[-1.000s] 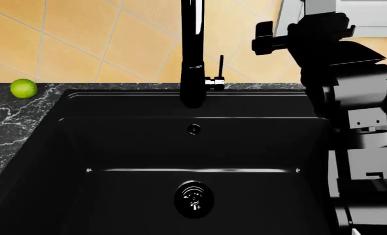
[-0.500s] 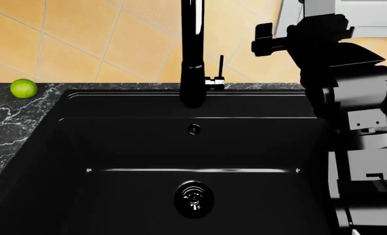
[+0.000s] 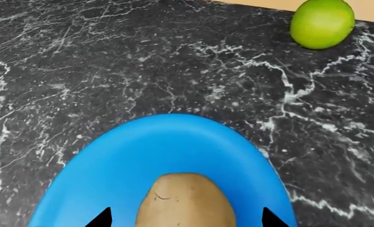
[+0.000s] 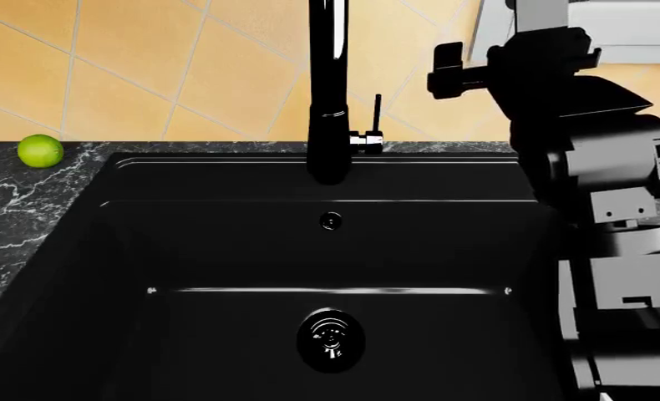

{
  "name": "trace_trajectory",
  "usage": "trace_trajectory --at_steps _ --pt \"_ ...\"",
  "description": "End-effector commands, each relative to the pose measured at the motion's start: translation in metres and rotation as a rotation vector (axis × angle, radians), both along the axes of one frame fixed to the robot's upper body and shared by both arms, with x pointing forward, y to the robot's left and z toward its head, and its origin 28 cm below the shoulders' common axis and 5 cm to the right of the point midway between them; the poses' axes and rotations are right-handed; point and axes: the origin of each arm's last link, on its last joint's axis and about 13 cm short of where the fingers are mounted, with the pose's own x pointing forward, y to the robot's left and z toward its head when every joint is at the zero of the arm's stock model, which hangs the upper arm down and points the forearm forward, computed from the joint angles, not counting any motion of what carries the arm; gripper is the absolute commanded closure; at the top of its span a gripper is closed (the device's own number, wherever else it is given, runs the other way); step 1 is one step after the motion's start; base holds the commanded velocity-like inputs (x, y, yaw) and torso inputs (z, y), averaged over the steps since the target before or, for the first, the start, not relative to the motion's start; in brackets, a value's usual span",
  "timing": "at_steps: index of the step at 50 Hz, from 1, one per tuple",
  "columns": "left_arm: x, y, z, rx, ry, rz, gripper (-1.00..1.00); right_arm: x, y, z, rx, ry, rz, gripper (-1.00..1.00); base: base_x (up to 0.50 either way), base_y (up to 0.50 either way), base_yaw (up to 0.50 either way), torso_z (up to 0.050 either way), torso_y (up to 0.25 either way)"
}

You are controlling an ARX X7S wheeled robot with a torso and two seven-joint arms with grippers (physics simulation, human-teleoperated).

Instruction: Pick the potato from the counter and place it in the sink. Then turn on the sink faucet.

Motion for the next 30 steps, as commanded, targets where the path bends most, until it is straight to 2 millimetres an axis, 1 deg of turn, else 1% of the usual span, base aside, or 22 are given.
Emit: trace_trajectory --at_steps 1,11,23,26,27,30 --pt "0.0008 0.0017 -0.0052 -0.006 0.007 0.003 -1.00 0.0006 0.0001 -0.0022 0.001 0.003 0.001 -1.00 0.00 0.00 0.00 0.000 0.000" --pt "0.0017 0.0013 -0.0113 -0.015 0.014 0.001 -1.00 0.0007 0.0001 -0.0028 0.000 0.005 0.002 -1.00 0.00 0.00 0.00 0.000 0.000" --pt "0.0021 0.0013 -0.0142 -0.021 0.021 0.004 -1.00 0.0004 0.0007 -0.0034 0.000 0.006 0.004 -1.00 0.00 0.00 0.00 0.000 0.000" --pt "0.0022 0.0008 -0.0123 -0.021 0.016 0.000 -1.00 0.0011 0.0009 -0.0036 0.000 0.006 0.005 -1.00 0.00 0.00 0.00 0.000 0.000" --pt "0.0019 0.0007 -0.0110 -0.022 0.012 0.000 1.00 0.0012 0.0010 -0.0034 0.001 0.006 0.006 -1.00 0.00 0.00 0.00 0.000 0.000" --pt "0.0013 -0.0001 -0.0064 -0.023 -0.013 0.001 1.00 0.0013 0.0010 -0.0028 0.001 0.005 0.005 -1.00 0.00 0.00 0.00 0.000 0.000"
